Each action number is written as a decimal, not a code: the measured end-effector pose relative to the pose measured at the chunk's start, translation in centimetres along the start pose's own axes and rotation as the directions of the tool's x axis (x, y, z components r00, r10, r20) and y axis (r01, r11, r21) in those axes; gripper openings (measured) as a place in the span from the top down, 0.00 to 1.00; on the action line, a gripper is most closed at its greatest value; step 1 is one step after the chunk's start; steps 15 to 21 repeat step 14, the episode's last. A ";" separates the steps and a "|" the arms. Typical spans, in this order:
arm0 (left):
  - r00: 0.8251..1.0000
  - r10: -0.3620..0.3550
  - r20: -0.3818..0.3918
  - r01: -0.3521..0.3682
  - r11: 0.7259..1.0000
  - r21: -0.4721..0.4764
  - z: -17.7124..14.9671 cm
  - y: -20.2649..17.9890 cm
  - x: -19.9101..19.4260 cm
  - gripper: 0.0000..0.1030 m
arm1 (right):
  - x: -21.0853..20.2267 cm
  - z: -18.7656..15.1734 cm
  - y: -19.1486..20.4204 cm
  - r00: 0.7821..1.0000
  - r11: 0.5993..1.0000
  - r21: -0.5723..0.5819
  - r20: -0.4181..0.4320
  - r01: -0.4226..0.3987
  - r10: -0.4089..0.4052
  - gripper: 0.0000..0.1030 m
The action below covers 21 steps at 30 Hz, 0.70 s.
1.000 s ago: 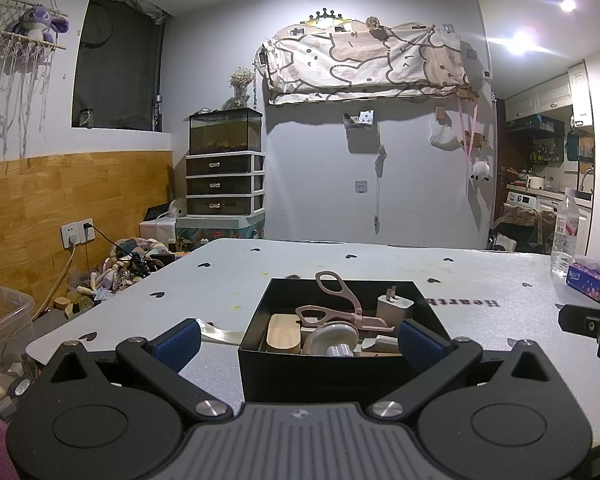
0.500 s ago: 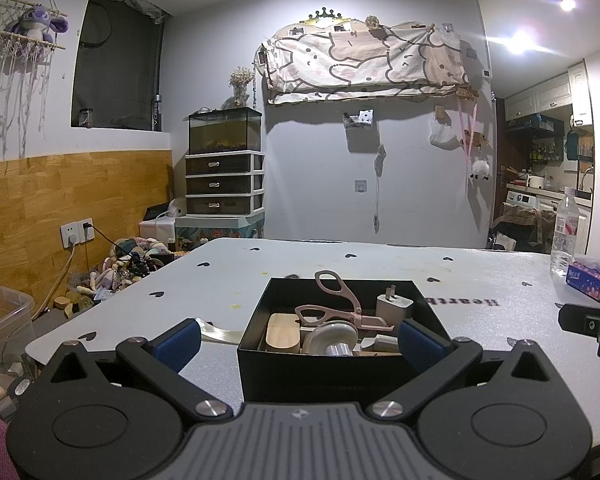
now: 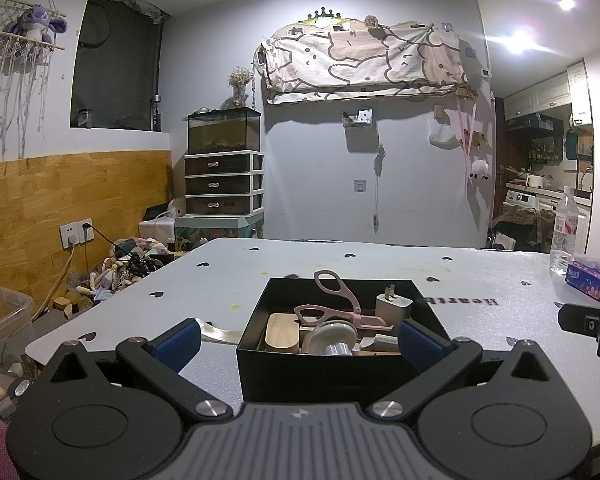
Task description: Organize rigid objects
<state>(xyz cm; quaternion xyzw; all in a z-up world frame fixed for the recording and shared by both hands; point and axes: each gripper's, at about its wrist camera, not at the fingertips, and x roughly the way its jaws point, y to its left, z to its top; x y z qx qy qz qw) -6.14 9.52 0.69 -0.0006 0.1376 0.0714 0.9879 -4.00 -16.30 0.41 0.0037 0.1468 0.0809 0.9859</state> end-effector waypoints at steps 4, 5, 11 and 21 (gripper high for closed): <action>1.000 0.000 -0.001 0.000 1.000 0.000 0.0 0.0 0.0 0.00 | 0.0 0.0 0.0 1.000 1.000 -0.001 0.001 0.000 0.000 0.01; 1.000 0.000 0.000 0.000 1.000 0.000 0.0 0.0 0.0 0.00 | 0.0 0.0 0.0 1.000 1.000 0.000 0.000 0.000 0.000 0.01; 1.000 0.000 0.000 0.000 1.000 0.000 0.1 0.0 0.0 0.00 | 0.0 0.0 0.0 1.000 1.000 0.000 0.000 0.000 0.000 0.01; 1.000 0.000 0.000 0.000 1.000 0.000 0.1 0.0 0.0 0.00 | 0.0 0.0 0.0 1.000 1.000 0.000 0.000 0.000 0.000 0.01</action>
